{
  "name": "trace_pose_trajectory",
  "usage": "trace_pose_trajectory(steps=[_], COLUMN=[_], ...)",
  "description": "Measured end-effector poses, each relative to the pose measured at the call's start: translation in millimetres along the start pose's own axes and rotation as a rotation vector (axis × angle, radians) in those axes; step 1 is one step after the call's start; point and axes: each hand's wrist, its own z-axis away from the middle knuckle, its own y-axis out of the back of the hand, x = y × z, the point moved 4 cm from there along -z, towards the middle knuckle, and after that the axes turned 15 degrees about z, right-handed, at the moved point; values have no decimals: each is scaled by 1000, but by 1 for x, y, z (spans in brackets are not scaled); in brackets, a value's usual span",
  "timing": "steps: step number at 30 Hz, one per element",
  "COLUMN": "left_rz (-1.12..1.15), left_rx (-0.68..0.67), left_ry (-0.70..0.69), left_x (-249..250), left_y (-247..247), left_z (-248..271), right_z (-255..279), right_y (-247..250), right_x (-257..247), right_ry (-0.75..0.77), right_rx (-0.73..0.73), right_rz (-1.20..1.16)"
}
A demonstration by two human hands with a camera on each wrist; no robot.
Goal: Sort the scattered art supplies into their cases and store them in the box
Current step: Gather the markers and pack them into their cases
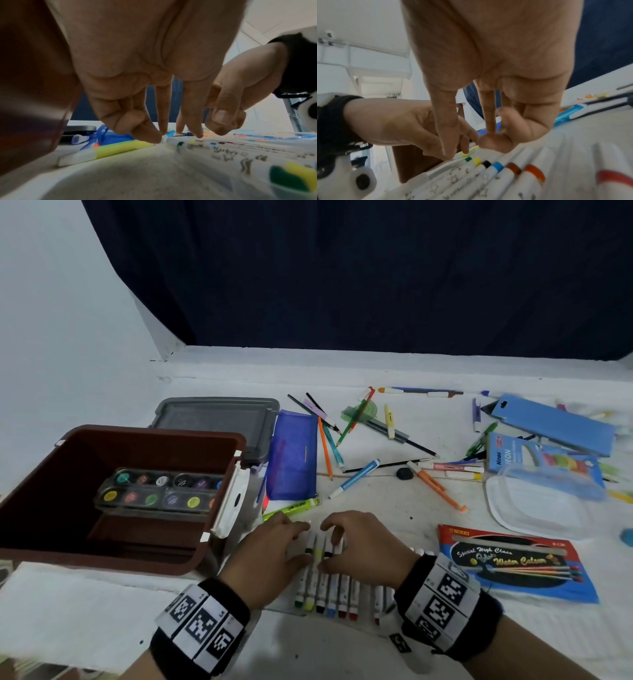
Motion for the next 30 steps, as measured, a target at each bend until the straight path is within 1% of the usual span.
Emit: trace_pose_trajectory(steps=[3, 6, 10, 14, 17, 19, 24, 27, 30], left_rz=[-49, -99, -147, -249, -301, -293, -311, -237, -213], left_rx=[-67, -94, -85, -72, -70, -80, -79, -81, -67], left_ry=[16, 32, 59, 53, 46, 54, 46, 46, 45], left_x=[-1, -1, 0, 8, 9, 8, 13, 11, 11], left_y=[2, 2, 2, 6, 4, 1, 0, 1, 1], left_z=[7, 12, 16, 14, 11, 9, 10, 14, 26], right_z=[0, 1, 0, -5, -11, -14, -12, -2, 16], right_y=[-1, -3, -3, 1, 0, -1, -4, -3, 13], right_x=[-5, -12, -20, -25, -31, -33, -24, -13, 6], right_ry=[13, 31, 40, 47, 48, 49, 45, 51, 8], right_rx=[-6, -30, -21, -20, -22, 4, 23, 45, 92], right_rz=[173, 326, 417, 489, 497, 500, 491, 371, 279])
